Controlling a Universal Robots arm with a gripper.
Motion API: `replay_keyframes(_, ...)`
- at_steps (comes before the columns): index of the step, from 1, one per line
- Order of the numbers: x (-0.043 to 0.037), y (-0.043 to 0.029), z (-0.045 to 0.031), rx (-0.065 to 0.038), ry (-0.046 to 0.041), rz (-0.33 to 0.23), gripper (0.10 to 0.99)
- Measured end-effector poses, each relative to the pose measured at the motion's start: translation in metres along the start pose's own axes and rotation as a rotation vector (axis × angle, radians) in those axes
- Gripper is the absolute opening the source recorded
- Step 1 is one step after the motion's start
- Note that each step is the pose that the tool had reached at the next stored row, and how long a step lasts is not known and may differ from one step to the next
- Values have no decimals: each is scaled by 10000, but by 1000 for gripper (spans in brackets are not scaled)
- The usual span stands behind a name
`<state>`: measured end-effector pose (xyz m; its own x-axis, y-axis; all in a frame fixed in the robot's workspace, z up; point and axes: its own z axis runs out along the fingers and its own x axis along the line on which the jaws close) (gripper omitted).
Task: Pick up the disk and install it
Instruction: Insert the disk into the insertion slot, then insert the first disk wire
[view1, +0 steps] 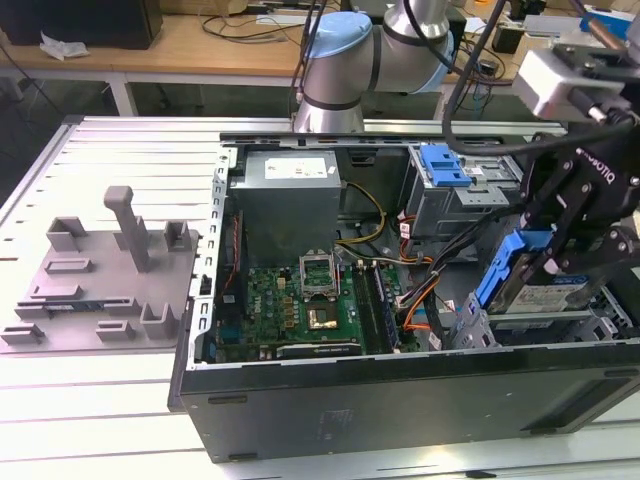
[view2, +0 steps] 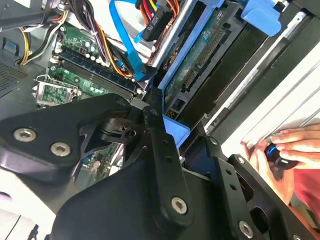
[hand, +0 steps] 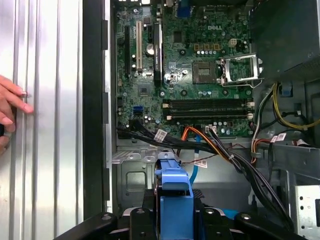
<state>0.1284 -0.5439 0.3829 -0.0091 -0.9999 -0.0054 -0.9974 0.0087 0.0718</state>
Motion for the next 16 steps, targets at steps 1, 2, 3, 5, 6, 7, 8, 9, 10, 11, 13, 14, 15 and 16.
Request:
replay_keyframes(1, 0, -3, 37, 0, 3, 0, 373)
replay_keyframes(2, 1, -5, 59, 1, 6, 0, 431)
replay_keyframes(3, 1, -4, 63, 0, 6, 0, 502)
replay_keyframes(5, 1, -5, 64, 0, 5, 0, 502)
replay_keyframes(6, 1, -5, 64, 0, 4, -1, 502)
replay_keyframes(7, 1, -5, 64, 0, 4, -1, 502)
replay_keyframes(8, 1, -5, 64, 0, 4, -2, 502)
replay_keyframes(9, 1, -5, 64, 0, 4, -2, 502)
replay_keyframes(10, 1, -5, 64, 0, 5, -3, 502)
replay_keyframes(11, 1, -5, 64, 1, 5, -3, 502)
replay_keyframes(13, 1, -5, 64, 0, 5, -3, 502)
replay_keyframes(14, 1, -5, 64, 0, 4, -3, 502)
replay_keyframes(15, 1, -5, 64, 0, 5, -4, 502)
replay_keyframes(16, 1, -5, 64, 0, 4, -4, 502)
